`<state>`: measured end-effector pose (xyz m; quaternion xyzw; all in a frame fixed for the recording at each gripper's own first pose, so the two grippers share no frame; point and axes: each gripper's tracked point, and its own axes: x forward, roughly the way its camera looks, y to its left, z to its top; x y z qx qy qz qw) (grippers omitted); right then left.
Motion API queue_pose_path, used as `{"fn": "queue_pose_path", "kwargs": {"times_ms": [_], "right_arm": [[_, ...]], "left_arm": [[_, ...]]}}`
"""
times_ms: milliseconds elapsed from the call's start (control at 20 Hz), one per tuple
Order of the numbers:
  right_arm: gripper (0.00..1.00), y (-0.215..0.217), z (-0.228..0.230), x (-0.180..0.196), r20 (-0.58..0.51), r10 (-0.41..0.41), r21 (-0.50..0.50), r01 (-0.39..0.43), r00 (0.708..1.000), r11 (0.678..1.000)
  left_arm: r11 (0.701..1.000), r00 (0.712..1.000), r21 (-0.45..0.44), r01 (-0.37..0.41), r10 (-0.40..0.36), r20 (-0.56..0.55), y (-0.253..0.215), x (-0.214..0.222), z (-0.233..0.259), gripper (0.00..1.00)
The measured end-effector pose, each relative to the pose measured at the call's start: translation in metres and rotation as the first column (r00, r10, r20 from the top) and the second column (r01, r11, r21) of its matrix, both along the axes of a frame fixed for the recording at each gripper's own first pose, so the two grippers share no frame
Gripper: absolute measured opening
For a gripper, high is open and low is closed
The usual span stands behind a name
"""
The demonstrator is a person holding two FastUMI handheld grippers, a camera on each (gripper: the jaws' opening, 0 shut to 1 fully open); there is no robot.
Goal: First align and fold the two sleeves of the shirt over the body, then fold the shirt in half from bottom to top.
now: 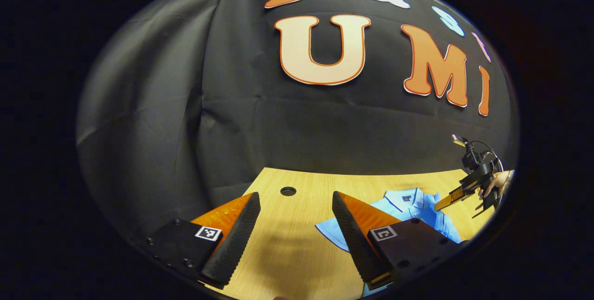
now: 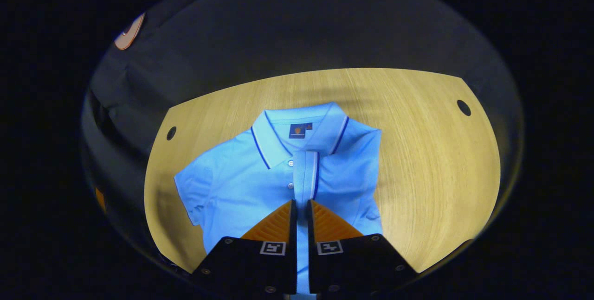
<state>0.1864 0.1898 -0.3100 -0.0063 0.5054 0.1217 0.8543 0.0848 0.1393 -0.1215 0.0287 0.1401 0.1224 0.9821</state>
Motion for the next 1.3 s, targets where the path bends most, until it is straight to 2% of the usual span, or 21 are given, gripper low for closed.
{"fn": "queue_pose_path", "kwargs": {"times_ms": [50,150,200,250,300,350,400,450,650,800,950,1100,1250,1300], "right_arm": [[0.12,0.008,0.002,-0.002,-0.003,0.013,0.028,-0.013,1.000,1.000],[0.27,0.018,0.005,-0.003,0.006,0.030,0.064,-0.030,1.000,0.997],[0.40,0.018,0.008,-0.004,0.014,0.036,0.065,-0.037,0.999,0.997],[0.43,0.015,0.010,-0.005,0.026,0.043,0.053,-0.045,0.999,0.998],[0.66,0.009,0.013,-0.005,0.043,0.053,0.031,-0.055,0.998,0.998],[0.81,0.002,0.017,-0.003,0.067,0.063,0.002,-0.063,0.996,0.998],[0.94,-0.006,0.022,-0.003,0.096,0.070,-0.028,-0.068,0.993,0.997],[0.98,-0.011,0.028,-0.002,0.127,0.078,-0.047,-0.072,0.989,0.996],[0.98,-0.024,0.061,-0.012,0.233,0.120,-0.078,-0.105,0.965,0.991],[0.98,-0.034,0.091,-0.022,0.299,0.181,-0.104,-0.157,0.937,0.982],[0.98,-0.041,0.112,-0.033,0.325,0.213,-0.089,-0.195,0.922,0.977],[0.99,-0.052,0.126,-0.044,0.335,0.217,-0.054,-0.211,0.917,0.976],[0.98,-0.068,0.139,-0.051,0.342,0.228,-0.046,-0.226,0.911,0.973],[0.98,-0.074,0.142,-0.054,0.343,0.228,-0.046,-0.227,0.911,0.973]], "left_arm": [[1.000,1.000,-0.008,-0.001,0.001,-0.006,0.000,0.001,0.000,1.00],[1.000,1.000,-0.023,0.000,0.000,-0.026,-0.001,0.001,-0.006,1.00],[0.999,0.999,-0.033,0.003,-0.004,-0.040,-0.003,0.000,-0.011,1.00],[0.999,0.998,-0.048,0.009,-0.012,-0.061,-0.006,0.002,-0.016,1.00],[0.997,0.996,-0.070,0.013,-0.019,-0.087,-0.010,0.003,-0.026,1.00],[0.995,0.993,-0.096,0.014,-0.025,-0.112,-0.013,0.007,-0.034,1.00],[0.992,0.990,-0.126,0.011,-0.029,-0.138,-0.021,0.011,-0.044,1.00],[0.987,0.984,-0.161,0.005,-0.034,-0.174,-0.027,0.013,-0.055,1.00],[0.934,0.943,-0.355,-0.042,-0.080,-0.322,-0.060,0.027,-0.100,1.00],[0.903,0.910,-0.414,-0.115,-0.071,-0.409,-0.066,0.037,-0.122,1.00],[0.904,0.863,-0.395,-0.166,-0.061,-0.502,-0.063,0.048,-0.132,1.00],[0.890,0.830,-0.400,-0.219,-0.045,-0.556,-0.062,0.064,-0.135,1.00],[0.922,0.786,-0.304,-0.239,0.000,-0.618,-0.053,0.078,-0.146,1.00],[0.922,0.767,-0.295,-0.251,0.003,-0.642,-0.055,0.080,-0.154,1.00]]}}
